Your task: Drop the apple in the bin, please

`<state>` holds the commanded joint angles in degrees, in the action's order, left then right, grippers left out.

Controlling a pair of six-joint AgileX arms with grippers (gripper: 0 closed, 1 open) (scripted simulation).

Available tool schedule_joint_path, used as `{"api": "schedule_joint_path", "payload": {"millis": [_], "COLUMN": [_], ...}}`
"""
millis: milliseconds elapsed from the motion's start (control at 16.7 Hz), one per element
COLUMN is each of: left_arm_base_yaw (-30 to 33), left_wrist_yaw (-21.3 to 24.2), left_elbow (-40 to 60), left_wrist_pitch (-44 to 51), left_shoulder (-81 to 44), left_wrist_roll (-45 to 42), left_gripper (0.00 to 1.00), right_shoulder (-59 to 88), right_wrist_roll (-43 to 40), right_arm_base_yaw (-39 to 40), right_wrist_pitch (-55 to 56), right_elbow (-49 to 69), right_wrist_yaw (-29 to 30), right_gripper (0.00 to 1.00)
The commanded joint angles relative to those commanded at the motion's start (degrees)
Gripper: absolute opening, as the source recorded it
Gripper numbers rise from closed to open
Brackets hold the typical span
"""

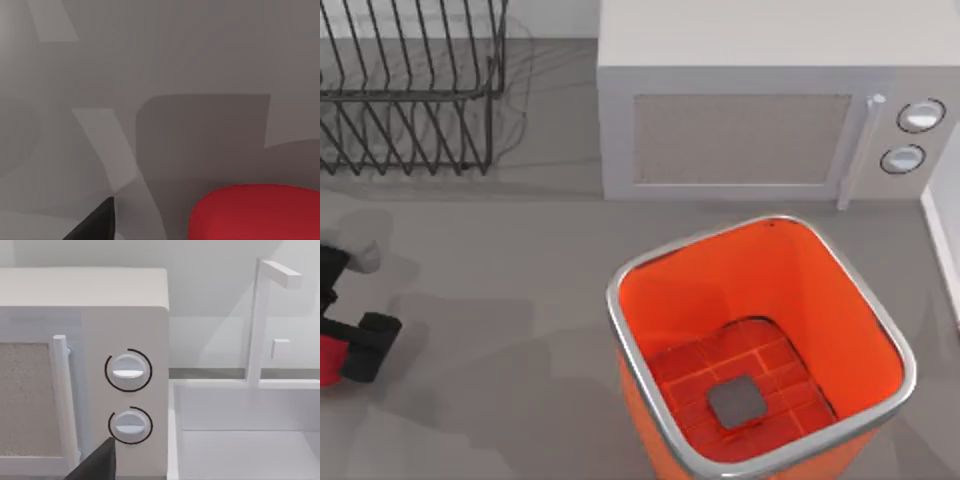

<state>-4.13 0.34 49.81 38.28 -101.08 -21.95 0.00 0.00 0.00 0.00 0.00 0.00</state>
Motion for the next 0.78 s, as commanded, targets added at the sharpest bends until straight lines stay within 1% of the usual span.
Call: {"api": "schedule_joint_path", "payload": {"millis": [480,540,780], "left_arm_base_yaw": [0.0,0.0,0.0], "left_wrist_yaw": [0.0,0.0,0.0], "left_elbow": [0.0,0.0,0.0], "left_wrist_pitch": [0.0,0.0,0.0], "left_shoulder": [0.0,0.0,0.0], "left_wrist_roll": [0.0,0.0,0.0], "left_gripper": [0.02,0.0,0.0], "right_shoulder": [0.0,0.0,0.0], "right_wrist_roll": [0.0,0.0,0.0], "right_arm_base_yaw": [0.0,0.0,0.0], "right_wrist_pitch": [0.0,0.0,0.0], "right_elbow": [0.0,0.0,0.0], "right_wrist_yaw": [0.0,0.0,0.0], "right_gripper": [1.0,1.0,1.0]}}
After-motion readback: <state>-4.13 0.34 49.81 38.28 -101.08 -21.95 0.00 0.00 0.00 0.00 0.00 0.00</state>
